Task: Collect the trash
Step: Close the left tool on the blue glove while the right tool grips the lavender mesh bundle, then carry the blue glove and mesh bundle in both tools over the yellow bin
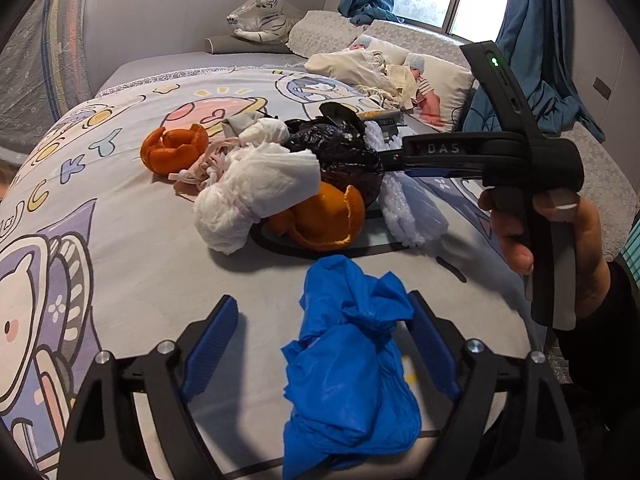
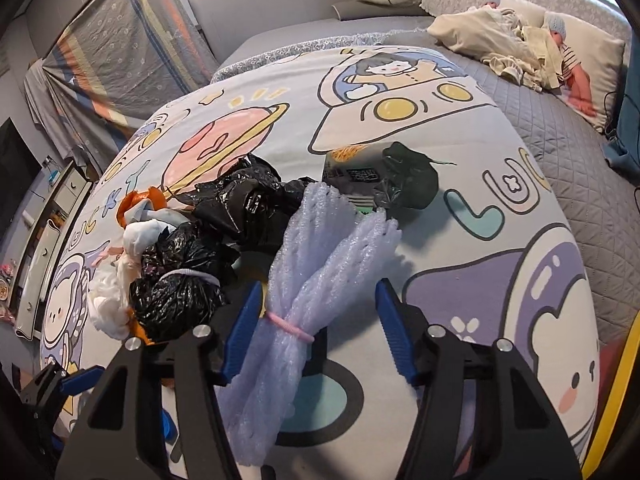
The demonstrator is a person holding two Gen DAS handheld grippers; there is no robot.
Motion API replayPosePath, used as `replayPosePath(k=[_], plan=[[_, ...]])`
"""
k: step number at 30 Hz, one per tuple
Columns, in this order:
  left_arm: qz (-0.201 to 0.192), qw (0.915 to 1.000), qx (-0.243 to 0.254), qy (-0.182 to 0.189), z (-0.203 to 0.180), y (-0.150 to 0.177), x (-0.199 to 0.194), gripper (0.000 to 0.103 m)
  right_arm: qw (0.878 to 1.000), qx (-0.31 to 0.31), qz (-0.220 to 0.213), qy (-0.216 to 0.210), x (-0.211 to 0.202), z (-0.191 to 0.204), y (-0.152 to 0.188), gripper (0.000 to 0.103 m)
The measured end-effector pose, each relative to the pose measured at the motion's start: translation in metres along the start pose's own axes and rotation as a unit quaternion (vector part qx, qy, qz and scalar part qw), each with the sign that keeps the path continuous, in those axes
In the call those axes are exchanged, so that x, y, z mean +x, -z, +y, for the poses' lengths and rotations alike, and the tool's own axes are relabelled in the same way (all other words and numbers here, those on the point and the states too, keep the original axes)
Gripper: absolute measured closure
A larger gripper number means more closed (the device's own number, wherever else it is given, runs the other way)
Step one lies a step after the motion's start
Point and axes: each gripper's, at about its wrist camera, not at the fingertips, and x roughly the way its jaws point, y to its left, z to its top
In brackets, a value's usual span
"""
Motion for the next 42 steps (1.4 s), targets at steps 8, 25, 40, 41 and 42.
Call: replayPosePath(k=[8,25,40,41,42], plan=[[0.018,0.9991,0.035,-0.014,-0.018,0.004,0.007,0.053,1.000,0.002,0.006,-0.008,0.005,0.000,-0.002,0.057],[0.023,0.9992,0.017,-0.028,-0.014,-0.006,-0.001,0.079,1.000,0.006,-0.019,-0.022,-0.016,-0.014,0.001,0.079],[0.008,0.9995,0.024,-0.021,-0.028,-0.021,-0.008,0.079,0.996,0.051,-0.068,-0.018,-0.082,-0.073,0.019,0.079],[0.008,0.9994,0.027,-0.018,-0.032,-0.024,-0.007,0.079,0.996,0.053,-0.071,-0.016,-0.086,-0.077,0.021,0.079],[0.008,0.9994,0.029,-0.017,-0.036,-0.027,-0.006,0.079,0.995,0.057,-0.077,-0.013,-0.092,-0.083,0.023,0.079]])
